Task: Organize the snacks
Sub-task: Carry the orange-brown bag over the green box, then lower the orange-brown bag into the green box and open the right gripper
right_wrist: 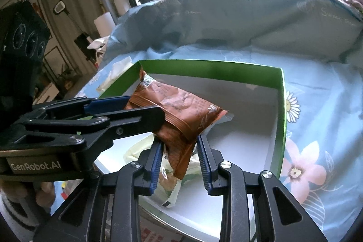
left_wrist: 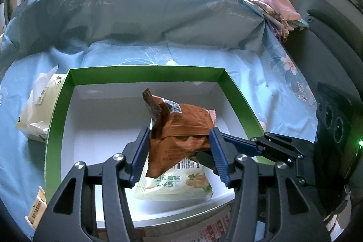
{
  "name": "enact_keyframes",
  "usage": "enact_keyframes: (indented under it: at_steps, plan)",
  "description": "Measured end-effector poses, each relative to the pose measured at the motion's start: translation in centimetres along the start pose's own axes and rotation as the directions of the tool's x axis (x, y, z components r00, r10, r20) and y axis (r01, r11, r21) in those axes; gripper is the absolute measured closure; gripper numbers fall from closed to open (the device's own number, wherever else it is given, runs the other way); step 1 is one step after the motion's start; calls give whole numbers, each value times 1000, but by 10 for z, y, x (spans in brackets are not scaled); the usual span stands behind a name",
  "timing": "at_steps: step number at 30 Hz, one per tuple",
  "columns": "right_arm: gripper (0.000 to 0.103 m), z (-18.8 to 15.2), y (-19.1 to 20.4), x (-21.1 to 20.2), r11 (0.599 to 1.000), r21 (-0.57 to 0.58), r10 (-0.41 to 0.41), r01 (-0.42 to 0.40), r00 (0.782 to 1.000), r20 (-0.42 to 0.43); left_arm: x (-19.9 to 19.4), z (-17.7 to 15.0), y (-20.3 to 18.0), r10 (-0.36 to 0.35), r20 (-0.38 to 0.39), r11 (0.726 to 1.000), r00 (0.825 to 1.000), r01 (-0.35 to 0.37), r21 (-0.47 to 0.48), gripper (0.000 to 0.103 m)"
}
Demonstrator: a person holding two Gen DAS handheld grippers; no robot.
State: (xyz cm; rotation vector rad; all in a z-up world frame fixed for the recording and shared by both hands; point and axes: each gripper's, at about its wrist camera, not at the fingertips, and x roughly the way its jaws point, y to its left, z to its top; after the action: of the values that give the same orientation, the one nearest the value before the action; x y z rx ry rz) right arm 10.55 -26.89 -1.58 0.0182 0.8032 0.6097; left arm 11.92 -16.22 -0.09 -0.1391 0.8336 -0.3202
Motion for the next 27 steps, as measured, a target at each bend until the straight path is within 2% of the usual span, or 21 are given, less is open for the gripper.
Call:
enact_keyframes:
  at_steps: [11,17,19,21,23,27]
  plan:
    - [71,1,1,3,1000,-10,-16,15,1000,-10,4,-1,3,6,-16,1000,1000,-6,-10,45]
    - [71,1,1,3,1000,-7,-16,16,1000,-9,5,0,5,32,-19,999,999,-32,-15,37]
    - [68,1,2,2,1000,-11,-20,20,1000,-5,3,-1,6,50,-12,999,999,-50,-12,36]
    - [65,-1,3,0,999,-17,-37,37,999,-2,0,0,6,73,-5,997,997,-73,-13,28]
    - [63,-1,5,-4,998,-25,-61,61,998,6,-6,0,6,93,15,996,996,-93,-11,24]
    - [47,-2,3,-14,995,-14,-102,102,994,35,-19,0,3,142,46,990,989,-143,0,19]
